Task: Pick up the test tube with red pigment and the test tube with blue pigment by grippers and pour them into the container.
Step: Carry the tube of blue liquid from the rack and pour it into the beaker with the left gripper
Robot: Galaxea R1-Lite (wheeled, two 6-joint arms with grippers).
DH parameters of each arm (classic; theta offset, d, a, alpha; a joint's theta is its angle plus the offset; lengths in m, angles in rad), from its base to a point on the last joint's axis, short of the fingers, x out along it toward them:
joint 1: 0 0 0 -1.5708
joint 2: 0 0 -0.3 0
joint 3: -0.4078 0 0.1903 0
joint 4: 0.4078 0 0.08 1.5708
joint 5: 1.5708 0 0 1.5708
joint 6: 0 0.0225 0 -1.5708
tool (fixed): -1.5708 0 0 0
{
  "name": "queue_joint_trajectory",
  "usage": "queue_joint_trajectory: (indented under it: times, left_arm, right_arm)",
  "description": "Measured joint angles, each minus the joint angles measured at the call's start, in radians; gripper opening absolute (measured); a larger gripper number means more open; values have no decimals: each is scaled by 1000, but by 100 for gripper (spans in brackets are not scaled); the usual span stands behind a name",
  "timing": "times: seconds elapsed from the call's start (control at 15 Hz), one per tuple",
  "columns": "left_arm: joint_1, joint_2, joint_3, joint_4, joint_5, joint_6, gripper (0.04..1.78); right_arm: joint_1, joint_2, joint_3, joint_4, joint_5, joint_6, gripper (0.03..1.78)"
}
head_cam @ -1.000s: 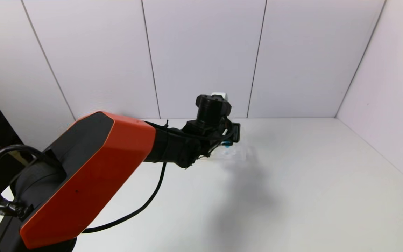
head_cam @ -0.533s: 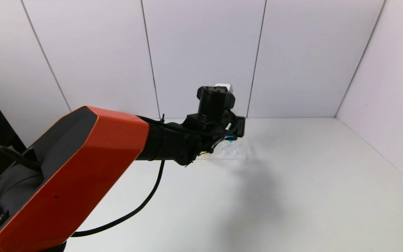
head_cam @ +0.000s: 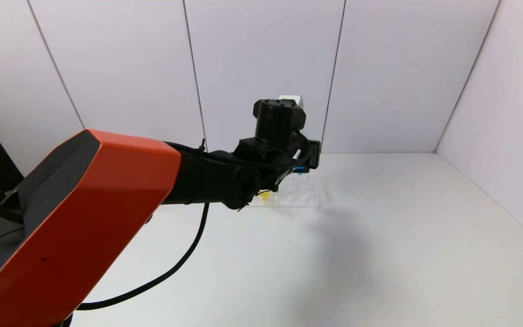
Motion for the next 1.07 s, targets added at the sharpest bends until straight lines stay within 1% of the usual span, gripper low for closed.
queue_joint_trajectory:
  times: [0.27,0.67,0.87,1.07]
  left_arm:
    - [-1,-48,25,-8,25,36,46]
    - [4,-156,114,-12,56,74,46]
    - [34,-225,171,-17,72,83,46]
    - [89,-299,245,-34,86,117,46]
  right_arm:
    - [-1,0,0,0,0,0,177]
    - [0,0,0,0,0,0,178]
    - [0,0,0,0,0,0,177]
    - [-1,0,0,0,0,0,177]
